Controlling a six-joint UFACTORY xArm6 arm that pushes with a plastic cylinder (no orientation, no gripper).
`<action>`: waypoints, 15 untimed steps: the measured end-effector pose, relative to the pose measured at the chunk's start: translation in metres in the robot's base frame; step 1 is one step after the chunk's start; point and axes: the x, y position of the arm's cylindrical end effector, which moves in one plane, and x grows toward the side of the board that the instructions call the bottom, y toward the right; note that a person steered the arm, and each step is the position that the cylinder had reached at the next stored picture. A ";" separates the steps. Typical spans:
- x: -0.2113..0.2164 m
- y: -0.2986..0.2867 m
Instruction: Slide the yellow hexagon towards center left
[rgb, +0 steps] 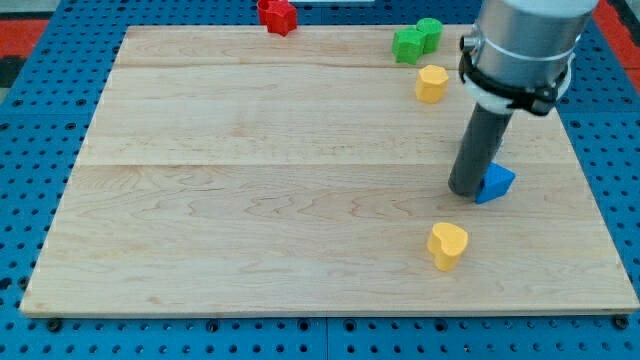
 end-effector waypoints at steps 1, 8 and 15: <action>0.009 0.039; -0.177 0.161; -0.181 0.085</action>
